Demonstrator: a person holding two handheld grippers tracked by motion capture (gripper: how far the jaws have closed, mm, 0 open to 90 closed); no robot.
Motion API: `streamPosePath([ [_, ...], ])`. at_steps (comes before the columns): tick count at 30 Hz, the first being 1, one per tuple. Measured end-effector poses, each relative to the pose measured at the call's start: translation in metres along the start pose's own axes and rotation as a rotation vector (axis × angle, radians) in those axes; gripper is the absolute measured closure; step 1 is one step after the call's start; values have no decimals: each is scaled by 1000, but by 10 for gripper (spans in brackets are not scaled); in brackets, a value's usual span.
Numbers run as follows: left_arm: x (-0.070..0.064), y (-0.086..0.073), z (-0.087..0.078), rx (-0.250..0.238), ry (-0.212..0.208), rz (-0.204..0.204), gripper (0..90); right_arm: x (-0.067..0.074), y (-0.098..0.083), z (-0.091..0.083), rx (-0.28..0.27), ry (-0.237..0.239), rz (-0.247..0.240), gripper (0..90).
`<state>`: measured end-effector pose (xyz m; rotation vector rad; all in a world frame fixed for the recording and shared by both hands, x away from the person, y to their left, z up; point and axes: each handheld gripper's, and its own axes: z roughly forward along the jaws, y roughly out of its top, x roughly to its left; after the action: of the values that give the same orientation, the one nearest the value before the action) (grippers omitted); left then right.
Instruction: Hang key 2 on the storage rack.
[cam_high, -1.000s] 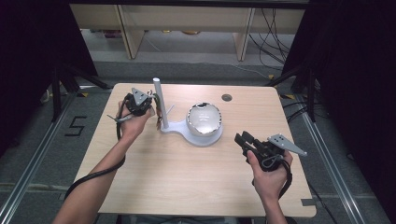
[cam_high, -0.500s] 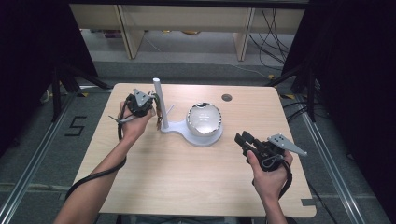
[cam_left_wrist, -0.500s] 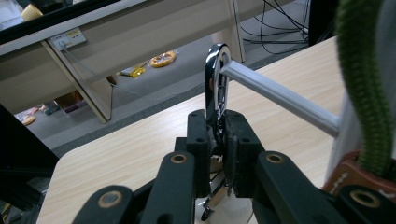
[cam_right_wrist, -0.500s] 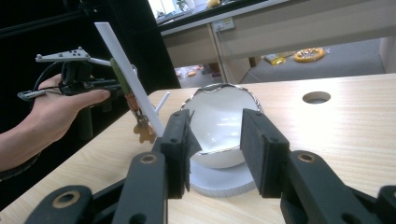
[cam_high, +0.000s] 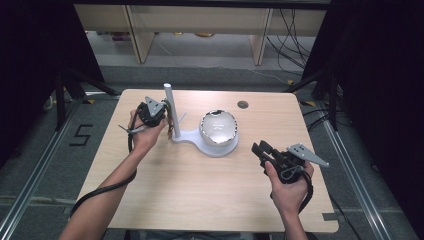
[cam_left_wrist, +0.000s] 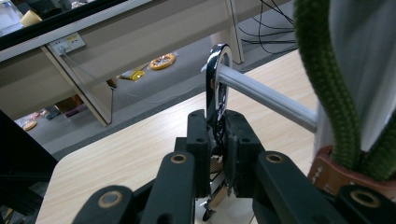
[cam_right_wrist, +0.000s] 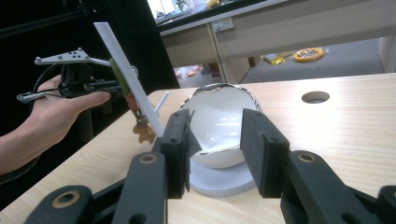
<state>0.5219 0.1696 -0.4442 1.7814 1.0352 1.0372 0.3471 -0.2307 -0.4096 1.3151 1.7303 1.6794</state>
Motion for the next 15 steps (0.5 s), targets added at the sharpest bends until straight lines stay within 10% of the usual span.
streamPosePath([
  [15,-6,-5,-3,-3,1,19,809,0,0,0,2,0,-4,632],
])
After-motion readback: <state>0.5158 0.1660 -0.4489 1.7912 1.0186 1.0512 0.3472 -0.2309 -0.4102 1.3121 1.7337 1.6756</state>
